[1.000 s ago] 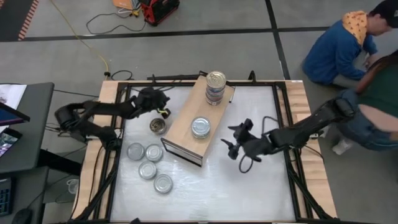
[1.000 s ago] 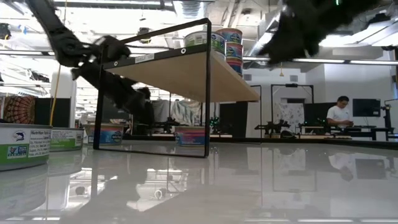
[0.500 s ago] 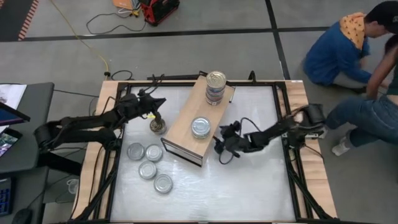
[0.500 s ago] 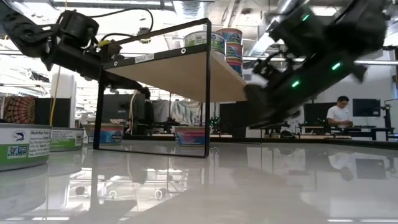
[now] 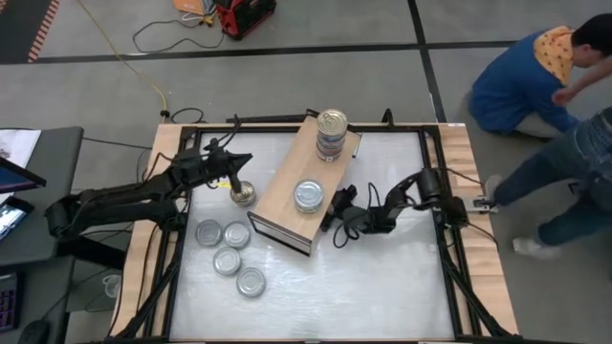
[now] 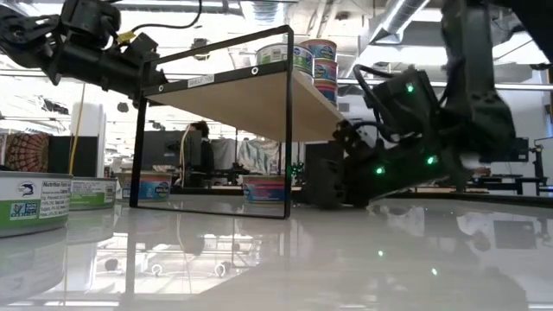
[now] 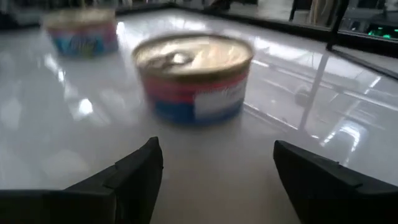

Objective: Stack canned seafood by type on shelf
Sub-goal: Adjust the blue tuna can

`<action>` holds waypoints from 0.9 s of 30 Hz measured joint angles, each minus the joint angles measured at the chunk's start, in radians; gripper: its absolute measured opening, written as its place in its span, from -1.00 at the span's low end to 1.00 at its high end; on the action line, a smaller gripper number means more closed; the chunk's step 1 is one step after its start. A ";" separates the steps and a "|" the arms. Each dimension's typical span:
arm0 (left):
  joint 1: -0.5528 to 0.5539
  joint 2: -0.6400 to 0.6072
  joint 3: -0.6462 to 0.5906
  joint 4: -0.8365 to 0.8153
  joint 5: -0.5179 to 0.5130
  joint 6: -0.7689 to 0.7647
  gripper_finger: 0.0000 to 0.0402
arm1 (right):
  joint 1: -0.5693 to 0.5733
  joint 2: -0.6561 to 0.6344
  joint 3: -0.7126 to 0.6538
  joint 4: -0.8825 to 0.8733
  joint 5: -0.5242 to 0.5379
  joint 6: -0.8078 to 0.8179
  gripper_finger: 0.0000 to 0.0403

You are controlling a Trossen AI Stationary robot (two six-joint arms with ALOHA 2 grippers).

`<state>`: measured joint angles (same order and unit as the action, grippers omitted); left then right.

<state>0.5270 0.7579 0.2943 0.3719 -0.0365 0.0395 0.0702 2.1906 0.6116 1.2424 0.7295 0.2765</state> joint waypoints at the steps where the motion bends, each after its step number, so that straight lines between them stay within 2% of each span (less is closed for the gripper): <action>1: 0.000 -0.004 0.000 -0.006 0.007 0.000 -1.00 | -0.011 0.020 0.003 0.031 -0.010 0.003 0.63; 3: 0.000 -0.008 0.000 -0.024 0.011 -0.004 -1.00 | -0.031 0.046 0.014 0.067 -0.029 0.005 0.63; 6: 0.000 -0.008 0.000 -0.051 0.011 -0.010 -1.00 | -0.046 0.047 0.036 0.032 -0.036 0.037 0.63; 11: 0.000 -0.008 0.000 -0.080 0.005 -0.010 -1.00 | -0.018 -0.002 0.052 -0.153 0.119 0.132 0.56; 14: 0.000 -0.008 0.001 -0.079 0.005 -0.003 -1.00 | 0.006 -0.036 0.068 -0.285 0.172 0.175 0.50; 20: 0.000 -0.008 0.002 -0.078 0.005 0.001 -1.00 | 0.044 -0.065 0.087 -0.499 0.347 0.375 0.43; 27: 0.000 -0.008 0.002 -0.081 0.005 0.001 -1.00 | 0.025 -0.045 0.109 -0.513 0.365 0.425 0.42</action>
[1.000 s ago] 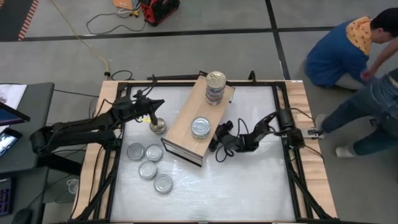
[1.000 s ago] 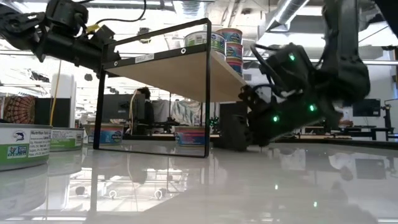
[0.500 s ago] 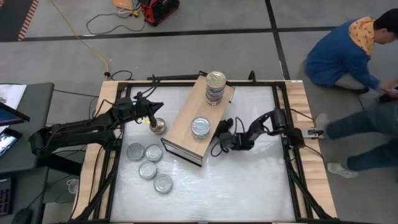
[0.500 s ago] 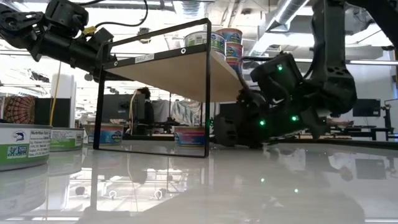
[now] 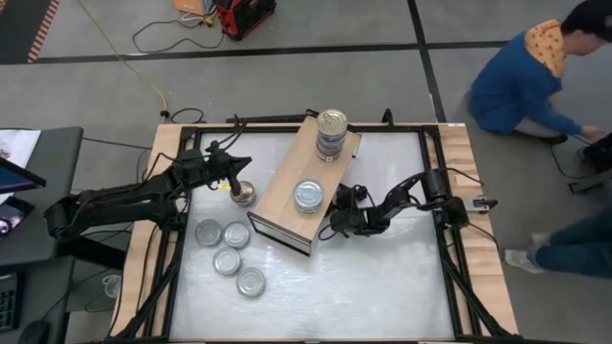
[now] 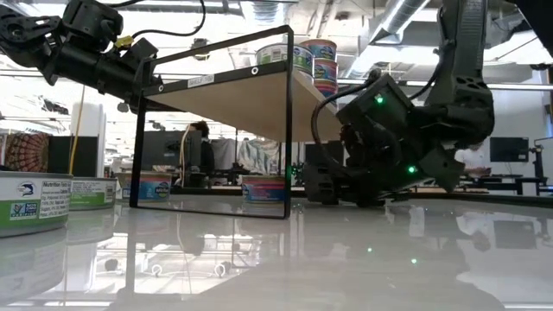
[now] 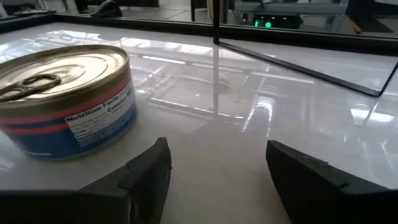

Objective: Stack canned seafood by type on shelf
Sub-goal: Adjust the blue tuna can

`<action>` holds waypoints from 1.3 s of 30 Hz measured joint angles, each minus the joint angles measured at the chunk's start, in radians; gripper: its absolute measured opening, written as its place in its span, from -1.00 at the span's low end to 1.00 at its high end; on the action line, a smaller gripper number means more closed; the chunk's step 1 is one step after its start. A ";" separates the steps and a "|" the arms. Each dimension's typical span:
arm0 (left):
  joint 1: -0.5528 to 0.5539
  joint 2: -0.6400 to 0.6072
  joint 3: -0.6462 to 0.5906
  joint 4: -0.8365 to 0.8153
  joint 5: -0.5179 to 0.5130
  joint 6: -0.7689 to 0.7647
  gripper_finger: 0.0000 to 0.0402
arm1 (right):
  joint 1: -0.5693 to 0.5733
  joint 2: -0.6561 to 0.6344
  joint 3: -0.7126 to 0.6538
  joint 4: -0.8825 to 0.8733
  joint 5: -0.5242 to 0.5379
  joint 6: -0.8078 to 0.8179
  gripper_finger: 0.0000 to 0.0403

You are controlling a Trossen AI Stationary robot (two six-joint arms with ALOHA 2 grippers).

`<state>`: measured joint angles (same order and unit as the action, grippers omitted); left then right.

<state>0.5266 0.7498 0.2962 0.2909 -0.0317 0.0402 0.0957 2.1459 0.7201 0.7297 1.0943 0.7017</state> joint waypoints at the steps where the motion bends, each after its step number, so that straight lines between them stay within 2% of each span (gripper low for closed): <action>1: 0.000 0.000 0.000 -0.003 0.000 0.000 -1.00 | 0.000 0.000 0.003 -0.012 0.001 0.013 0.42; 6: 0.000 0.000 0.000 -0.008 0.009 -0.001 -1.00 | 0.007 -0.001 0.019 -0.064 0.025 0.137 0.42; 9: 0.000 0.000 0.000 -0.008 0.028 -0.002 -1.00 | -0.002 0.000 0.034 -0.092 0.029 0.137 0.42; 11: 0.000 0.000 0.000 -0.008 0.030 -0.002 -1.00 | -0.008 0.001 0.057 -0.073 -0.015 0.080 0.42; 14: 0.000 0.000 0.000 -0.008 0.030 -0.003 -1.00 | -0.021 0.005 0.092 0.028 -0.218 -0.179 0.42; 16: 0.000 0.000 0.000 -0.008 0.029 -0.003 -1.00 | -0.033 0.007 0.108 0.130 -0.459 -0.372 0.42; 17: 0.000 0.000 0.000 -0.007 0.029 -0.003 -1.00 | -0.033 0.007 0.113 0.156 -0.524 -0.419 0.42; 27: -0.001 0.005 0.000 -0.052 0.053 -0.043 -1.00 | -0.036 0.004 0.065 0.128 -0.398 -0.349 0.42; 34: -0.001 0.056 0.000 -0.069 0.049 -0.074 -1.00 | -0.030 0.003 0.046 0.116 -0.213 -0.214 0.42; 39: -0.001 0.144 0.000 -0.036 0.069 -0.083 -1.00 | -0.029 0.002 0.041 0.087 -0.212 -0.205 0.42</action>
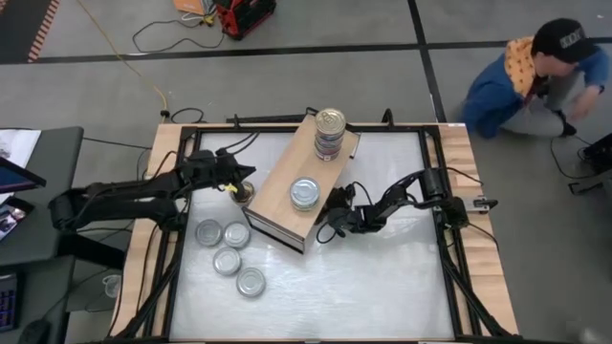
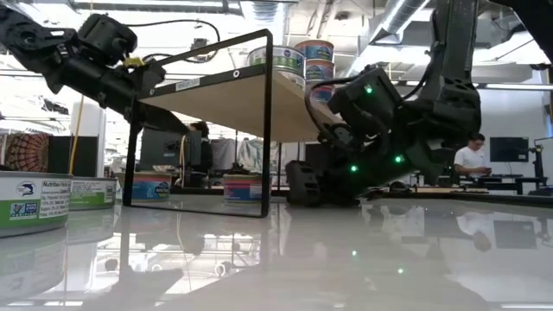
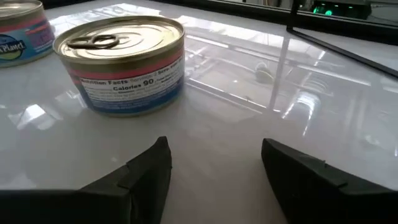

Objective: Stack canned seafood by type on shelf
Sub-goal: Adjust the blue tuna can

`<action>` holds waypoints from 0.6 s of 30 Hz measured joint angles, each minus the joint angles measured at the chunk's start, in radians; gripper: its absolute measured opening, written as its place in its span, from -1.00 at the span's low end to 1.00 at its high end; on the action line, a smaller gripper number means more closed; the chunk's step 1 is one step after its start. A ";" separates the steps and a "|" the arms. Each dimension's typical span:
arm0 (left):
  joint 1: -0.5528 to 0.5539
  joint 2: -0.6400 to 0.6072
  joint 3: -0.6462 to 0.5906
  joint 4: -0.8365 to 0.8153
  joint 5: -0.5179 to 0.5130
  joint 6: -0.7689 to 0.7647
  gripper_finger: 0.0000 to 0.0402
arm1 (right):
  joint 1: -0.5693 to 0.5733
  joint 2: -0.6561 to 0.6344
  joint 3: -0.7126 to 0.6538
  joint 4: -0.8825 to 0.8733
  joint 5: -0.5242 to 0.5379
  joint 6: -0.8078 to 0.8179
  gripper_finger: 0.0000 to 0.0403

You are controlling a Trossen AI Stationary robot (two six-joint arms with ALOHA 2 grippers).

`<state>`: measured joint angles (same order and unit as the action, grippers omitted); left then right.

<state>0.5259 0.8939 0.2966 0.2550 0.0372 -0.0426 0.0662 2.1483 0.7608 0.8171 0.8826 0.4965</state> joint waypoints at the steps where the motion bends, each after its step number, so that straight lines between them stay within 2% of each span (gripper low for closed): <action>1: 0.000 0.022 0.000 0.005 0.004 0.007 -1.00 | 0.005 0.000 -0.005 0.000 -0.001 0.000 0.42; 6: 0.030 0.139 0.005 0.072 0.065 0.047 -1.00 | 0.034 -0.022 -0.027 -0.001 -0.001 -0.039 0.42; 13: 0.100 0.316 0.023 0.208 0.314 0.112 -1.00 | 0.090 -0.152 -0.121 -0.061 -0.016 -0.086 0.42; 18: 0.103 0.450 0.023 0.344 0.399 0.186 -1.00 | 0.159 -0.273 -0.203 -0.063 0.058 -0.080 0.42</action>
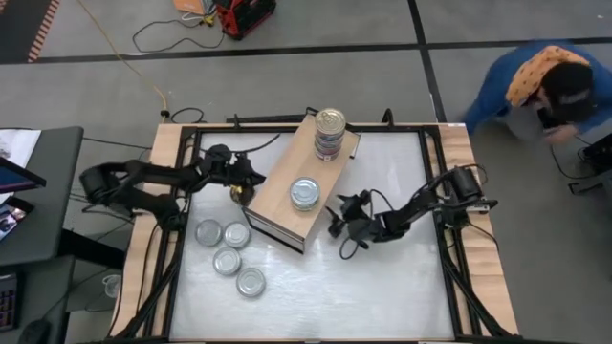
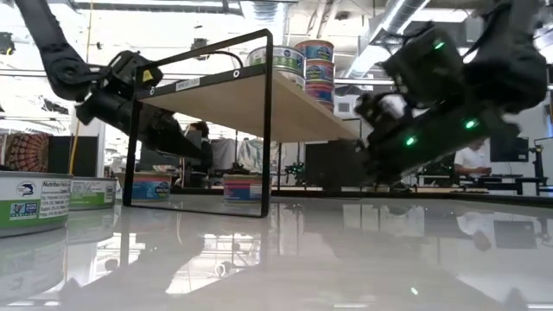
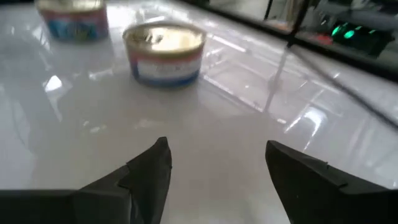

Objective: Stack canned seafood by type on shelf
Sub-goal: Adjust the blue tuna can

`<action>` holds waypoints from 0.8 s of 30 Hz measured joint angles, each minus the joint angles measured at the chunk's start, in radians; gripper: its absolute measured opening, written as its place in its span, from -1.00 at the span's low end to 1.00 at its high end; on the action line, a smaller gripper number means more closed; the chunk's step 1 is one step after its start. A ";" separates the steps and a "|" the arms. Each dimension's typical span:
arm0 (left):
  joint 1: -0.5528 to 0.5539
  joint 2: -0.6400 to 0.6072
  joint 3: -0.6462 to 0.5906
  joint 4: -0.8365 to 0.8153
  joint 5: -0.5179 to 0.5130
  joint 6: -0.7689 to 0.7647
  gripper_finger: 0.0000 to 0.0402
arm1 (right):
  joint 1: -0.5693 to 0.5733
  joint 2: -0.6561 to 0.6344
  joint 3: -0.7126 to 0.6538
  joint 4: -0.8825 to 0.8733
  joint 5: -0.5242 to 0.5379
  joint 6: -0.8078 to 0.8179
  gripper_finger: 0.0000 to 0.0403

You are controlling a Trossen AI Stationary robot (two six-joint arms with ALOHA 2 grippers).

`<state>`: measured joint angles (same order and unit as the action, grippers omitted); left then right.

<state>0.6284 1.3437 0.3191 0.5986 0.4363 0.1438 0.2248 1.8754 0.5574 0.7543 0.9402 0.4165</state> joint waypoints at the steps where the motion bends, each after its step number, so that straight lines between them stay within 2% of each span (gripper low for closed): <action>1: -0.006 0.030 0.000 0.031 0.003 0.002 -1.00 | 0.013 -0.022 -0.011 0.001 0.027 0.000 0.42; 7: -0.014 0.184 0.000 0.212 -0.044 -0.009 -1.00 | 0.081 -0.132 -0.041 0.004 0.146 -0.051 0.42; 13: -0.022 0.288 0.001 0.397 -0.042 -0.050 -1.00 | 0.103 -0.143 -0.040 0.009 0.169 -0.059 0.42; 24: -0.049 0.394 0.109 0.410 0.018 -0.086 -1.00 | 0.100 -0.119 -0.040 0.012 0.169 -0.025 0.42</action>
<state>0.5795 1.7378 0.4277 1.0088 0.4543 0.0582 0.3249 1.7568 0.5172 0.7659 1.1088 0.3920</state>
